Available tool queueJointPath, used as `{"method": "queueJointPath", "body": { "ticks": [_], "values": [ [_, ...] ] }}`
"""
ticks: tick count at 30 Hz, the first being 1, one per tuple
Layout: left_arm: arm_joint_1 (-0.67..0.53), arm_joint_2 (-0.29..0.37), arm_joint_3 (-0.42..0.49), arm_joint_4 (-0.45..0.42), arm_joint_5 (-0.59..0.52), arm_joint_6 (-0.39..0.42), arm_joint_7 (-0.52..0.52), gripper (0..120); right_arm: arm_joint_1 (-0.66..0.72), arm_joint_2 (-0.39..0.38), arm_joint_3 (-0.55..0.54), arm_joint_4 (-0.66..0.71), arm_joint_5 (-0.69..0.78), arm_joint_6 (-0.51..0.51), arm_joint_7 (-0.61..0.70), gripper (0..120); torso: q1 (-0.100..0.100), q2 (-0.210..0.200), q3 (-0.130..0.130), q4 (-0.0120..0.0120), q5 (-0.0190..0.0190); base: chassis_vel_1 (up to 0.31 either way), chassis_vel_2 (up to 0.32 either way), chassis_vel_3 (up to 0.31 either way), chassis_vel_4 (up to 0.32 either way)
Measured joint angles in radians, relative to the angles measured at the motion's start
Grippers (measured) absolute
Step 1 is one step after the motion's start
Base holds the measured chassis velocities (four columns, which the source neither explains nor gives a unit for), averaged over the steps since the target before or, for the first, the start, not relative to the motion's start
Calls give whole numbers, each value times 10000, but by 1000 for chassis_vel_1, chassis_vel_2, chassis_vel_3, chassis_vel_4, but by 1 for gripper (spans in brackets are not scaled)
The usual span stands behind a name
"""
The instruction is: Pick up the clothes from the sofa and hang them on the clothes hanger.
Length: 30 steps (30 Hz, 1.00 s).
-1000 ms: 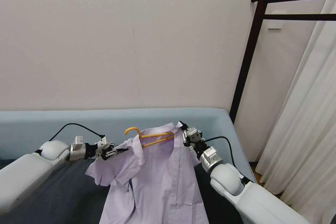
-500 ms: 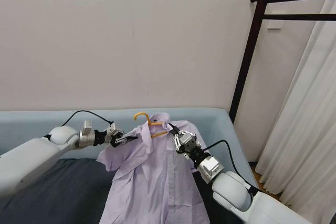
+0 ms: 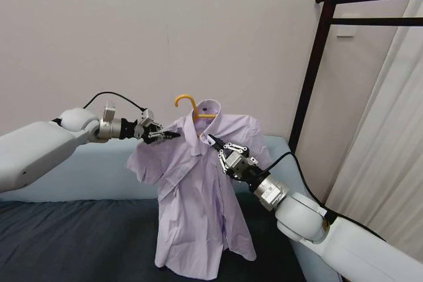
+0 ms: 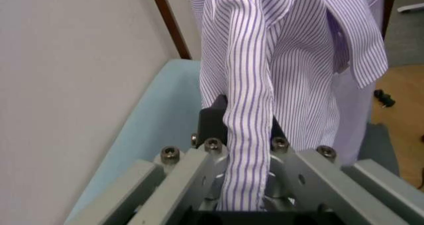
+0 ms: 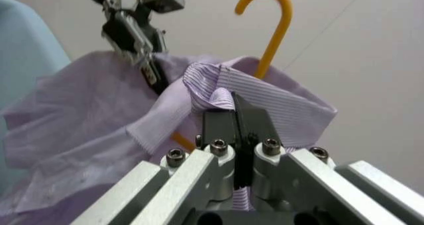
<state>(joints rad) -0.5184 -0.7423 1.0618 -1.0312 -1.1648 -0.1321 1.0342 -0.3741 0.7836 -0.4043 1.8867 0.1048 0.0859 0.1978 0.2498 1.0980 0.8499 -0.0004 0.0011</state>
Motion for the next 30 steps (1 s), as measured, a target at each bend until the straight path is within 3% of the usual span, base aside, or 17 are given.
{"method": "queueJointPath", "body": {
  "ticks": [11,21,23,25,28,30],
  "values": [
    [-1208,287,851,-131,-319,59,515,1,-50,-515,4,-101,-713,-20,-138,0,0,0,0,1,0,0,0,0,0],
    [-1278,248,958,-692,-470,196,301,1,235,-673,-262,386,-392,-385,50,0,0,0,0,0,0,0,0,0,0],
    [-1263,265,944,-779,-606,242,253,1,263,-835,-314,565,-348,-443,-67,5,0,0,0,-1,0,0,0,0,0],
    [-1355,227,943,-629,-840,283,291,1,336,-1381,-441,1143,34,-468,-400,25,0,0,0,2,-1,0,0,0,0],
    [-1490,129,1024,-397,-933,283,340,1,222,-1709,-334,1491,764,-394,-802,32,-1,0,0,2,0,0,0,0,0],
    [-1621,10,1101,-184,-1012,283,421,1,-171,-2115,18,1867,1502,-210,-1366,43,0,0,-1,3,1,0,0,0,0]
  ]
}}
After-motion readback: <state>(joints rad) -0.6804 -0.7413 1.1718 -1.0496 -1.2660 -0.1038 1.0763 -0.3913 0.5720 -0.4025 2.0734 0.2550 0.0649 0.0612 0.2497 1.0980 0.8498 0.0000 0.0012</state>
